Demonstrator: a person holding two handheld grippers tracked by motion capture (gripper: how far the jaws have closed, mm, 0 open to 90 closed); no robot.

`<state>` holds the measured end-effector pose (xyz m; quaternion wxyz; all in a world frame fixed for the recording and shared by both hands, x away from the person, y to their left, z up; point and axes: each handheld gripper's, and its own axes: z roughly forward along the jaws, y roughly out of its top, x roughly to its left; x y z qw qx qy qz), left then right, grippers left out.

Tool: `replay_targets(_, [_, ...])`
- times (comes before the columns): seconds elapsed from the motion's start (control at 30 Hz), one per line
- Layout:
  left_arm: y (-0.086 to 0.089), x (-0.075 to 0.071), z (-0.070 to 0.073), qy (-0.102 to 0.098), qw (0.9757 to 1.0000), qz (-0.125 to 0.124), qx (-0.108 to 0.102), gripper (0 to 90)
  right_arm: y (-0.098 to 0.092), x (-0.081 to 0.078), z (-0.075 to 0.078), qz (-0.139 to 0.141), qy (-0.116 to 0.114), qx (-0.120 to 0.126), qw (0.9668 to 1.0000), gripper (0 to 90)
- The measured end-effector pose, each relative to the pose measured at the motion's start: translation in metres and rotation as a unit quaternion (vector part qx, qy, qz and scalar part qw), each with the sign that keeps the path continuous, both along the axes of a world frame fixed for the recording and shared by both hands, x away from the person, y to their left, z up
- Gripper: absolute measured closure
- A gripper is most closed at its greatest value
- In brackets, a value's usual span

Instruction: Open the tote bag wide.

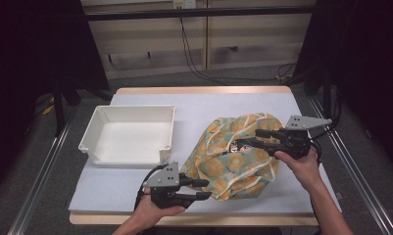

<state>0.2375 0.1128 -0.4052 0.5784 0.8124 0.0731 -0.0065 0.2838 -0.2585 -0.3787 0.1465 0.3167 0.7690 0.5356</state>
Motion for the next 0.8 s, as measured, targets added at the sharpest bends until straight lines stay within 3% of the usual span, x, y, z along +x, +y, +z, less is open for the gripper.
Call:
replay_targets(0.07, [0.002,0.006,0.004,-0.002,0.9999,0.012,-0.007,74.3,0.003,-0.004,-0.001,0.007,0.002,-0.006,1.0000,55.6])
replay_targets(0.17, [0.001,0.016,0.010,-0.007,0.9996,0.021,-0.015,74.2,0.009,-0.009,-0.001,0.017,-0.002,-0.014,0.9998,54.9])
replay_targets(0.23, [0.000,0.023,0.016,-0.022,0.9990,0.038,-0.009,73.3,0.011,-0.009,-0.002,0.020,0.001,-0.011,0.9997,54.0])
replay_targets(0.3, [-0.003,0.032,0.020,-0.017,0.9989,0.040,-0.020,71.9,0.016,-0.007,-0.005,0.025,0.009,-0.014,0.9995,51.7])
replay_targets(0.33, [-0.005,0.035,0.022,-0.019,0.9988,0.044,-0.010,70.6,0.020,-0.006,-0.007,0.029,0.011,-0.019,0.9993,50.5])
replay_targets(0.37, [-0.008,0.039,0.022,-0.021,0.9986,0.047,-0.014,69.6,0.023,-0.006,-0.009,0.036,0.013,-0.020,0.9991,49.5])
replay_targets(0.47, [-0.014,0.046,0.021,-0.027,0.9977,0.062,-0.011,69.6,0.034,-0.004,-0.014,0.054,0.018,-0.019,0.9982,45.9])
replay_targets(0.5, [-0.016,0.050,0.020,-0.023,0.9976,0.063,-0.018,69.7,0.037,-0.004,-0.017,0.060,0.019,-0.016,0.9979,44.6])
replay_targets(0.8, [-0.026,0.075,0.002,0.002,0.9957,0.092,0.000,70.3,0.051,-0.006,-0.033,0.093,0.039,-0.028,0.9945,41.7])
